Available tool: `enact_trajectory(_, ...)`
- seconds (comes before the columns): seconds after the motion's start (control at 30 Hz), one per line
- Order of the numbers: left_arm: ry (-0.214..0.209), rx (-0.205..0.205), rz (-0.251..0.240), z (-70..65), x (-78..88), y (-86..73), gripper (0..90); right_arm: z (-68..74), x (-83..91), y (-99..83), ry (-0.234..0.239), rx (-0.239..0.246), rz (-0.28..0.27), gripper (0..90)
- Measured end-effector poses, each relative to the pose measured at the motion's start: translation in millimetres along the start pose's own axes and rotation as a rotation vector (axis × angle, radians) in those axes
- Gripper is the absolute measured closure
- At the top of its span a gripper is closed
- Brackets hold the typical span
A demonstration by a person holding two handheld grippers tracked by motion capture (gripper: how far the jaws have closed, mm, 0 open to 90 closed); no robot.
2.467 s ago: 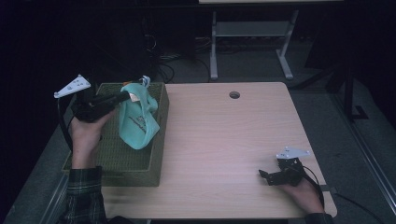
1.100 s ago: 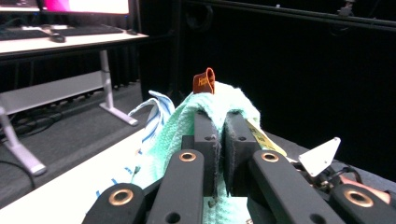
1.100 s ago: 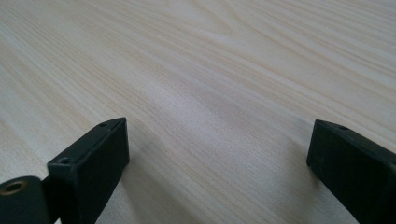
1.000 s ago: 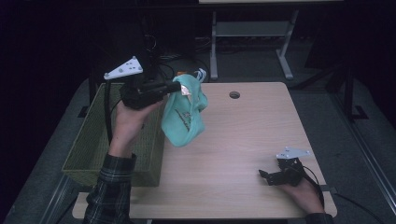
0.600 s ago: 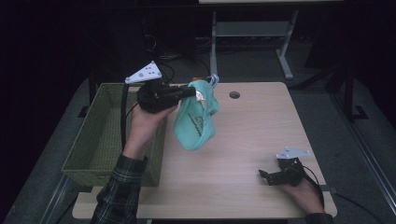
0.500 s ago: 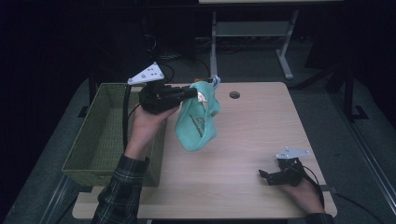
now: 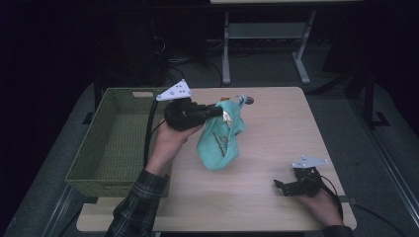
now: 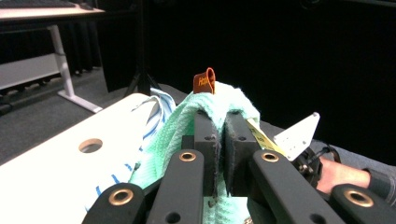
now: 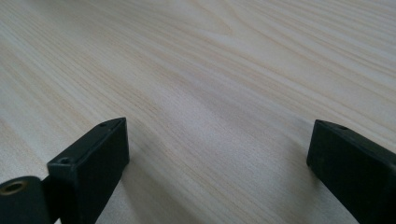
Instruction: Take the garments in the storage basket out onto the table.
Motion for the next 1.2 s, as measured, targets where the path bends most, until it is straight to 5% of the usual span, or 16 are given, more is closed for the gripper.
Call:
enact_trajectory(0.77,-0.096,0.000,0.114,-30.2,-59.9,-58.8,85.0,0.3,0.0,0.0,0.001,-0.002,0.000,5.3)
enact_trajectory(1.0,-0.124,0.001,0.204,-37.3,-79.1,-89.3,84.8,0.1,0.0,-0.1,0.000,0.000,0.001,5.4)
enact_trajectory(1.2,-0.101,-0.008,0.306,-36.4,-90.7,-122.9,84.5,0.0,0.0,-0.1,0.000,0.001,0.001,5.4)
Point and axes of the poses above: each handheld gripper's, and its own axes: x roughly backward along the jaws, y roughly out of its top, z roughly to its left, the point moved 10 cm from there along -x, roughly forward along the jaws, and after that the axes turned 5 degrees about -x, right-handed, at the moved point
